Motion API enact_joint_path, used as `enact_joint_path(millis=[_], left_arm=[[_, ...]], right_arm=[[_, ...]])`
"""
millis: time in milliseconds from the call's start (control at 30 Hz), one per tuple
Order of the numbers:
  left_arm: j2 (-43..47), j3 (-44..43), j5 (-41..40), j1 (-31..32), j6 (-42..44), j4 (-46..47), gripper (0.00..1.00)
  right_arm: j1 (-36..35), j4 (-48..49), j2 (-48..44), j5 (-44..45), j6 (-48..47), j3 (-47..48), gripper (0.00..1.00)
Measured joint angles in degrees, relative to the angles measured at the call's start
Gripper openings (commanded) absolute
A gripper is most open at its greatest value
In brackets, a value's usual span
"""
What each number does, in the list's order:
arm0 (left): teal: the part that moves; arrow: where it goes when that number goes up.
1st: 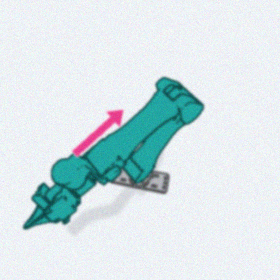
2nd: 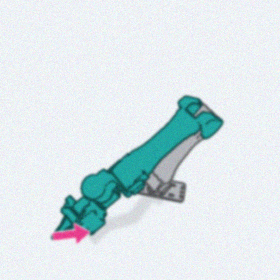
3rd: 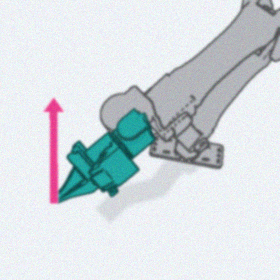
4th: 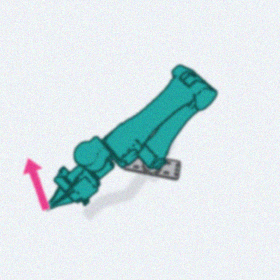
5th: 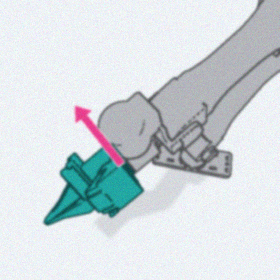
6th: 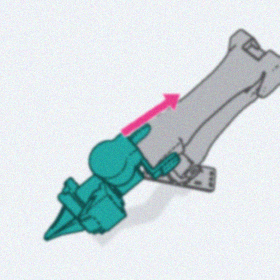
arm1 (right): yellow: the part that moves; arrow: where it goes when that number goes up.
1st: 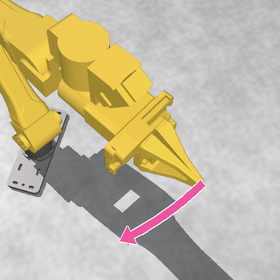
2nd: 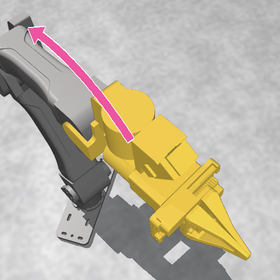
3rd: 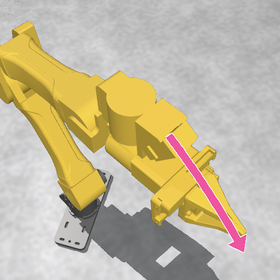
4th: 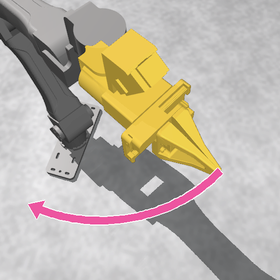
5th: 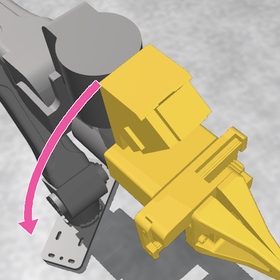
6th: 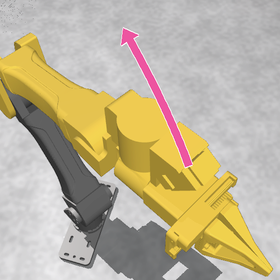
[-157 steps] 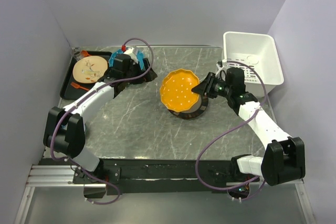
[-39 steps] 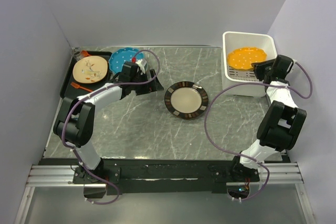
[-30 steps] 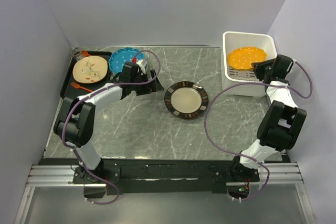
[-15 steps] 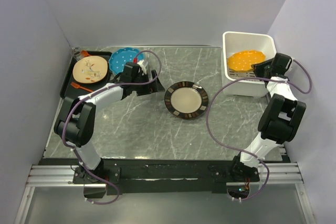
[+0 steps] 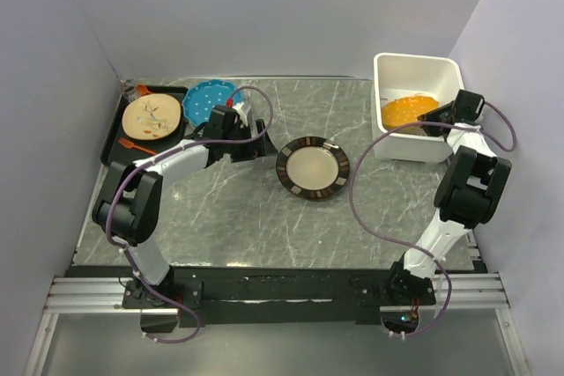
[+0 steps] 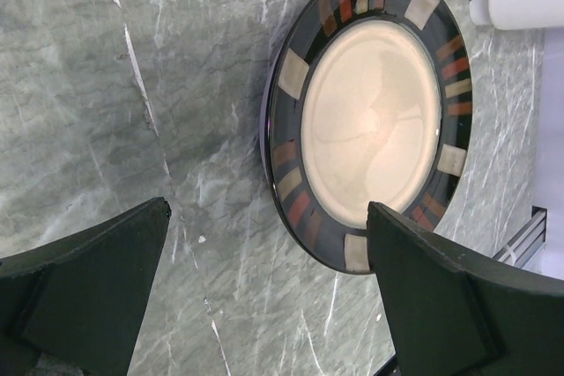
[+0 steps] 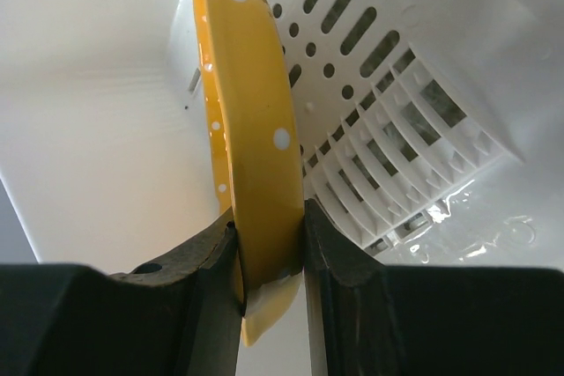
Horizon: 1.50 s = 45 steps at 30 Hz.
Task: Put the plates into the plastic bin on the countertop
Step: Place the plate in the plastic bin.
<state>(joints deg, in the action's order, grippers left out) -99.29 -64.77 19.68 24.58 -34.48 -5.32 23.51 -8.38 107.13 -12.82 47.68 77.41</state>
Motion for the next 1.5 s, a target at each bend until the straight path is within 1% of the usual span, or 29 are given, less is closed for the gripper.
enact_joint_path(millis=[67,133,167,267,500,733,767,833,867,967,1033,1067,1333,1367,1400,1433,1500], left_arm=[[0.0,-0.1,0.0,0.0,0.2,-0.1,0.99],[0.0,-0.2,0.0,0.1,0.4,-0.1,0.99],[0.0,-0.2,0.0,0.2,0.4,-0.1,0.99],[0.0,-0.2,0.0,0.2,0.4,-0.2,0.99],[0.0,-0.8,0.0,0.2,0.7,-0.6,0.99],[0.0,-0.8,0.0,0.3,0.8,-0.6,0.99],[0.0,-0.8,0.0,0.3,0.8,-0.7,0.99],[-0.1,-0.8,0.0,0.3,0.8,-0.6,0.99],[-0.1,-0.8,0.0,0.4,0.8,-0.6,0.99],[-0.2,-0.8,0.0,0.5,0.8,-0.6,0.99],[-0.5,-0.8,0.0,0.6,0.8,-0.6,0.99],[-0.7,-0.8,0.0,0.6,0.8,-0.5,0.99],[-1.2,-0.8,0.0,0.7,0.8,-0.6,0.99],[-1.2,-0.8,0.0,0.8,0.8,-0.5,0.99],[-1.3,-0.8,0.0,0.8,0.8,-0.5,0.99],[-1.3,-0.8,0.0,0.8,0.8,-0.5,0.99],[-1.6,-0.8,0.1,0.8,0.8,-0.5,0.99]], right_arm=[[0.0,-0.7,0.9,-0.3,-0.7,1.5,0.16],[0.0,-0.8,2.0,-0.5,-1.2,3.0,0.2],[0.0,-0.8,2.6,-0.6,-1.4,3.5,0.24],[0.0,-1.0,3.4,-1.3,-1.4,3.9,0.29],[0.0,-1.1,3.9,-2.4,-1.9,4.2,0.35],[0.0,-1.6,6.1,-3.4,-2.4,6.8,0.45],[0.0,-1.7,6.3,-3.5,-2.5,7.0,0.48],[0.1,-2.0,7.0,-3.7,-2.8,7.4,0.51],[0.2,-2.3,7.4,-3.7,-3.2,7.9,0.56],[0.2,-3.3,8.2,-4.2,-3.8,9.1,0.63],[0.3,-3.2,8.5,-4.2,-4.2,9.3,0.67],[0.3,-3.3,8.5,-4.2,-4.6,9.4,0.71],[0.2,-4.6,8.5,-4.1,-6.1,10.0,0.83],[0.2,-5.5,8.7,-3.9,-6.5,10.6,0.87],[0.1,-6.1,8.8,-3.7,-6.7,11.0,0.87],[0.1,-6.8,9.0,-3.4,-7.1,11.5,0.93],[0.0,-7.2,9.2,-2.7,-7.8,11.8,0.95]])
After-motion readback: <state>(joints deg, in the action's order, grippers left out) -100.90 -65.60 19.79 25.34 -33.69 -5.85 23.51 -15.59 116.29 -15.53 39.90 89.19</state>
